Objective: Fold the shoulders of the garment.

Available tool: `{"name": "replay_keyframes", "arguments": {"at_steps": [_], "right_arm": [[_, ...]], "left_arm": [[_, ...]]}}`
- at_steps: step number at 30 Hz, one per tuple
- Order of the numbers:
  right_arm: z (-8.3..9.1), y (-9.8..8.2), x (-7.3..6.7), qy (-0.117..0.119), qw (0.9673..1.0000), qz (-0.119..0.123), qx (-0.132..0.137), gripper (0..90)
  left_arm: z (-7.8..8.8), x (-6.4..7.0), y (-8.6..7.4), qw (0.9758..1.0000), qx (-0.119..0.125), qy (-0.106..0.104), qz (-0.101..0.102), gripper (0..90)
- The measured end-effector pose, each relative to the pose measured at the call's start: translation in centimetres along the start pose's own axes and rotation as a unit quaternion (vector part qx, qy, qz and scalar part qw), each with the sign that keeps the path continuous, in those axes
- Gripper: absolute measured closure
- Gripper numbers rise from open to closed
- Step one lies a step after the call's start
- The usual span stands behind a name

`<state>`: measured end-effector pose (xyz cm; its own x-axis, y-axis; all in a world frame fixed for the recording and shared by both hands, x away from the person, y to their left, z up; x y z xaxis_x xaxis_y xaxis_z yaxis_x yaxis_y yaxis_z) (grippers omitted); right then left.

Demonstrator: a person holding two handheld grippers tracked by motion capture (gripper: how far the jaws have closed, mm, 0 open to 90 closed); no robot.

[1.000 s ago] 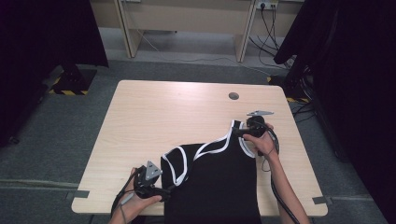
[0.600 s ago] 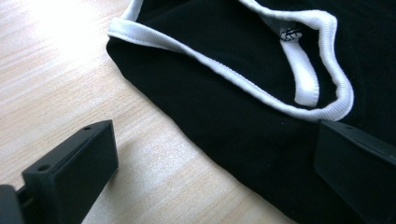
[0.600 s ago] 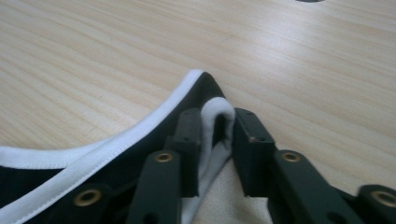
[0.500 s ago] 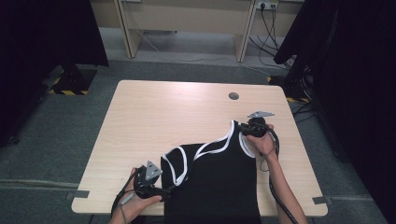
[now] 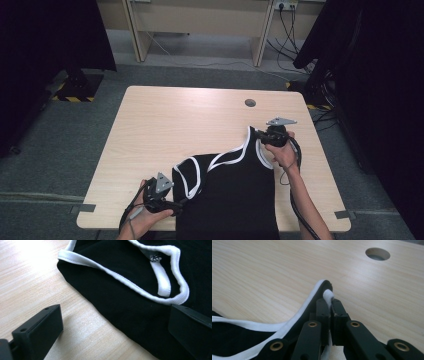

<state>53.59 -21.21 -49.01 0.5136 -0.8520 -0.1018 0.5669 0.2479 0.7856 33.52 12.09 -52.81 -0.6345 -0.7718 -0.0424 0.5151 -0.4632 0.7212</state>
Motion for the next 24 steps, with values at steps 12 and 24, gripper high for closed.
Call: {"name": "replay_keyframes", "arguments": {"at_steps": [12, 24], "right_arm": [[3.5, 0.4, -2.7, 0.018, 0.998, 0.037, 0.048, 87.2], [5.8, -1.5, -4.9, 0.044, 0.9956, 0.047, 0.068, 87.4]], "left_arm": [[0.0, 0.0, 0.0, 1.0, 0.0, 0.0, 0.0, 0.0], [0.0, 0.0, 0.0, 1.0, 0.0, 0.0, 0.0, 0.0]]}}
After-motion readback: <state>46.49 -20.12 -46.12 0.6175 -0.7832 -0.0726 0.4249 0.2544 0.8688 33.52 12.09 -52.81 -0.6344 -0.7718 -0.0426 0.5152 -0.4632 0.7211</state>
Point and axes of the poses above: each handheld gripper's, and its own axes: z roughly backward along the jaws, y roughly out of its top, x roughly to its right, the point moved 6 cm from there along -z, roughly forward along the jaws, and after that the axes turned 5 degrees about -z, right-handed, at the moved point
